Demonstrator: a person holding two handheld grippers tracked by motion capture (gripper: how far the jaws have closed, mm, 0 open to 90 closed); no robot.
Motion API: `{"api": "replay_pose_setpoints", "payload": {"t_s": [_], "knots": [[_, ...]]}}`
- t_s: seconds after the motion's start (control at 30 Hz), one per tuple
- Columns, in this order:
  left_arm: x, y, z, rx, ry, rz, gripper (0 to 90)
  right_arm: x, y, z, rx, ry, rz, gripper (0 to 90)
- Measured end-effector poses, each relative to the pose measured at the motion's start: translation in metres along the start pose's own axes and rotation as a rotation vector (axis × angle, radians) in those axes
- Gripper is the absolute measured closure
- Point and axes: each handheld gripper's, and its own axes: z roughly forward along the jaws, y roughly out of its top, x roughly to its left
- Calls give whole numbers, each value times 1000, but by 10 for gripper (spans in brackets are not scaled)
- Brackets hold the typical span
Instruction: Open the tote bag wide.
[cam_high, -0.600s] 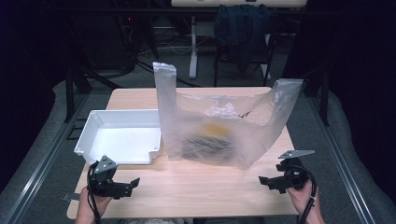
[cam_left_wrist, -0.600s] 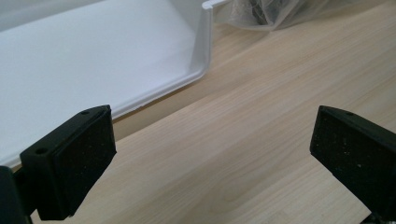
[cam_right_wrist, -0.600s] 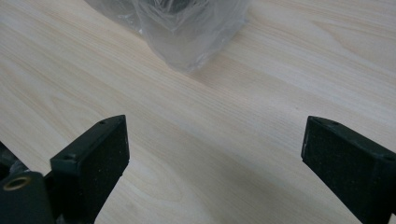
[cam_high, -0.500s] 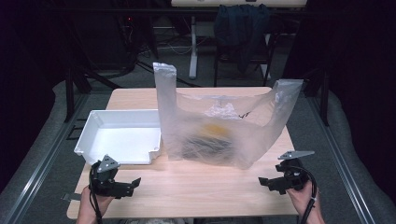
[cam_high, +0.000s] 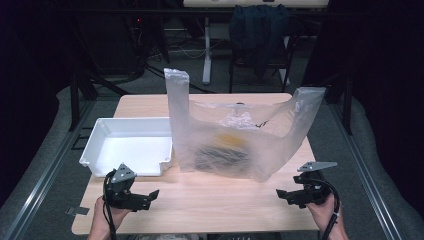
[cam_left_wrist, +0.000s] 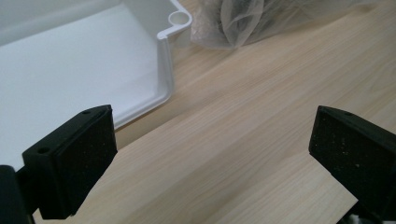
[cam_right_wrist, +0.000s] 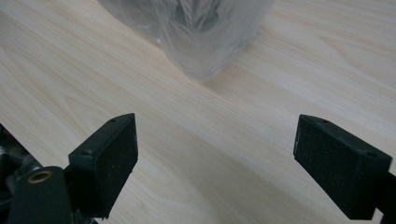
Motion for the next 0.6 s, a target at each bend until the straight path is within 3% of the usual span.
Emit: {"api": "replay_pose_setpoints", "payload": {"t_s": [0.17,0.23,0.33,0.4,0.53,0.6], "knots": [[-5,11,6,1,-30,22,12,5,4,-2,-2,13,-11,134],[-10,18,3,-11,-37,39,27,9,9,-4,-37,18,-30,136],[-20,32,-3,-49,-34,75,55,14,14,-7,-69,6,-61,141],[-25,42,-6,-82,-20,95,134,16,20,-10,-83,10,-66,145],[-29,61,-2,-136,0,93,185,18,29,-20,-136,11,-62,191],[-30,70,1,-149,-15,88,223,20,32,-27,-168,-1,-70,227]]}}
